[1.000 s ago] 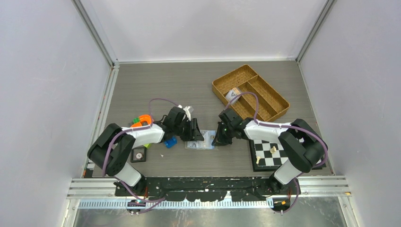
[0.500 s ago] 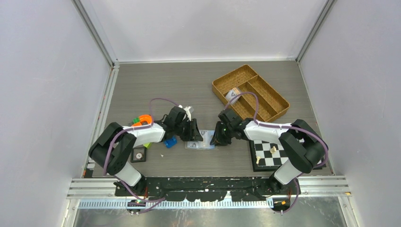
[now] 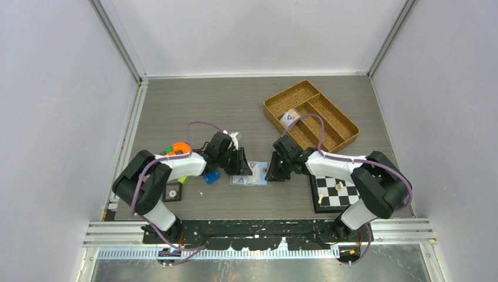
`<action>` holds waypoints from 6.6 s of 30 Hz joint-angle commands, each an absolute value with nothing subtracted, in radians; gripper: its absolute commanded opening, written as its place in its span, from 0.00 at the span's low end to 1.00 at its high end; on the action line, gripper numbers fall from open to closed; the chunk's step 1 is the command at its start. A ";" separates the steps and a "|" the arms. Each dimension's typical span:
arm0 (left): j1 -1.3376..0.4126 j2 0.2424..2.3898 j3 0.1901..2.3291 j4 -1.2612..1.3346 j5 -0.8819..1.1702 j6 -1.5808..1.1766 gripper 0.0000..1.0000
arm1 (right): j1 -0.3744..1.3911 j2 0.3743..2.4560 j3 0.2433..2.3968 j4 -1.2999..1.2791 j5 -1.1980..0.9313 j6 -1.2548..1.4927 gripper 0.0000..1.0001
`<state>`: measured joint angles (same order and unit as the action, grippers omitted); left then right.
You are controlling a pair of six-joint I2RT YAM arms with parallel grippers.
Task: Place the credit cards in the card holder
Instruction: Insert the credit card into the card holder, then pick up the credit card from the storage box.
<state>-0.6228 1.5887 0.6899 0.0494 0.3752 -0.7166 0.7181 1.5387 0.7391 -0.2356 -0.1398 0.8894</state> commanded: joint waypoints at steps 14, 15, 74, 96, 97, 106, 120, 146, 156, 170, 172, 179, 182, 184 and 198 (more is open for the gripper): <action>-0.720 1.639 0.756 -0.108 0.224 -0.709 0.28 | 0.716 1.554 0.700 -0.238 -0.111 0.881 0.01; -0.729 1.639 0.765 -0.118 0.213 -0.708 0.28 | 0.716 1.555 0.699 -0.238 -0.110 0.881 0.01; -0.746 1.415 0.801 -0.406 -0.049 -0.574 0.54 | 0.715 1.457 0.711 -0.166 -0.196 0.924 0.29; -0.735 1.489 0.759 -0.336 -0.004 -0.596 0.30 | 0.716 1.529 0.676 -0.113 -0.200 0.933 0.28; -0.734 1.488 0.755 -0.334 -0.004 -0.597 0.29 | 0.716 1.526 0.675 -0.103 -0.205 0.937 0.27; -0.733 1.481 0.728 -0.292 0.041 -0.618 0.27 | 0.715 1.490 0.676 -0.049 -0.239 0.947 0.23; -0.732 1.460 0.721 -0.276 0.051 -0.629 0.27 | 0.723 1.440 0.687 0.025 -0.274 0.969 0.23; -0.653 1.007 0.623 -0.502 -0.051 -0.621 0.45 | 0.857 1.695 0.949 0.049 -0.258 0.918 0.36; -0.575 0.867 0.651 -0.616 -0.015 -0.611 0.52 | 0.868 1.701 1.062 -0.033 -0.221 0.854 0.51; -0.398 1.085 1.042 -0.765 0.288 -0.364 0.67 | 0.576 1.546 1.366 -0.625 0.056 0.281 0.82; -0.375 1.117 1.091 -0.786 0.289 -0.319 0.72 | 0.529 1.566 1.407 -0.658 0.091 0.195 0.86; -0.342 1.161 1.099 -0.738 0.216 -0.239 0.87 | 0.389 1.764 1.575 -0.747 0.019 -0.042 0.91; -0.332 1.179 1.073 -0.704 0.215 -0.233 0.90 | 0.352 1.849 1.642 -0.779 -0.051 -0.103 0.92; -0.322 1.191 1.062 -0.695 0.218 -0.229 0.91 | 0.340 1.903 1.685 -0.804 -0.060 -0.142 0.92; -0.290 1.226 1.051 -0.683 0.242 -0.225 0.94 | 0.300 2.103 1.865 -0.900 0.130 -0.224 0.89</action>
